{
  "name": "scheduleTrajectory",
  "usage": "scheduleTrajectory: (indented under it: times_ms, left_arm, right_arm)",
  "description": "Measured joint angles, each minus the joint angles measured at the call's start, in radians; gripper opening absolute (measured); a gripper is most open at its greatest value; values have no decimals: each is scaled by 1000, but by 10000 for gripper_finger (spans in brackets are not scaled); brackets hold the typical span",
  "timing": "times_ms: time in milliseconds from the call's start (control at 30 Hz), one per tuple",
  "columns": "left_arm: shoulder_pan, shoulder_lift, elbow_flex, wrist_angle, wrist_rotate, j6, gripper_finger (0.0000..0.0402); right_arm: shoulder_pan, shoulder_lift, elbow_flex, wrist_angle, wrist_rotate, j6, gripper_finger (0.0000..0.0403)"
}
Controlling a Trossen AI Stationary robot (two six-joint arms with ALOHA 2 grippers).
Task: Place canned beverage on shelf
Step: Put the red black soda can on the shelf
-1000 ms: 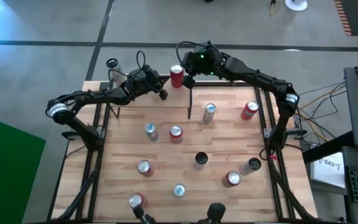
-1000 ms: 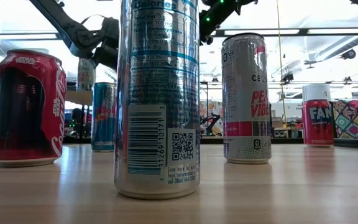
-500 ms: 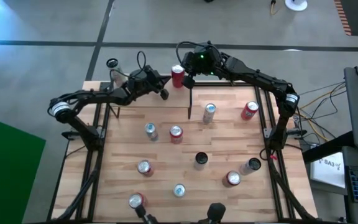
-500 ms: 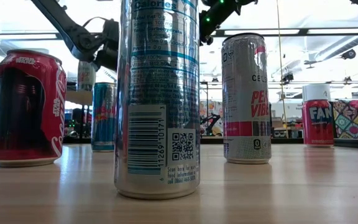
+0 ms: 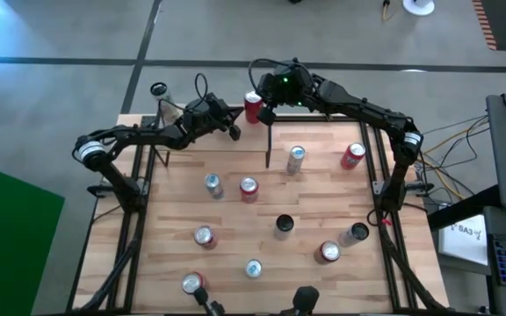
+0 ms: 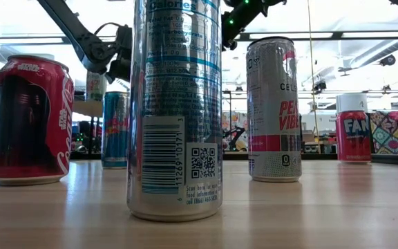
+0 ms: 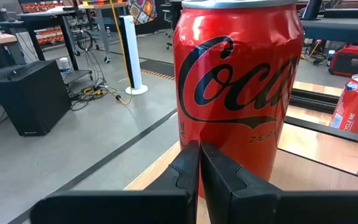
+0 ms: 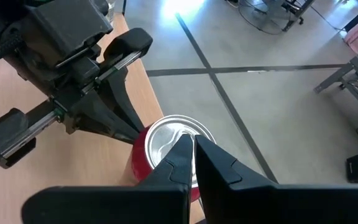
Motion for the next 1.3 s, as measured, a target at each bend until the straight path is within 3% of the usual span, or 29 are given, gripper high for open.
scheduleTrajectory:
  times_ms: [333, 633, 1300]
  left_arm:
    - [-4, -98, 0, -103, 17, 35, 0]
    - [-14, -106, 0, -162, 240, 38, 0]
    - [-13, 57, 94, -149, 168, 53, 0]
  right_arm:
    - [0, 0, 0, -20, 7, 16, 9]
    - [0, 0, 0, -24, 8, 15, 9]
    - [0, 0, 0, -24, 8, 11, 9]
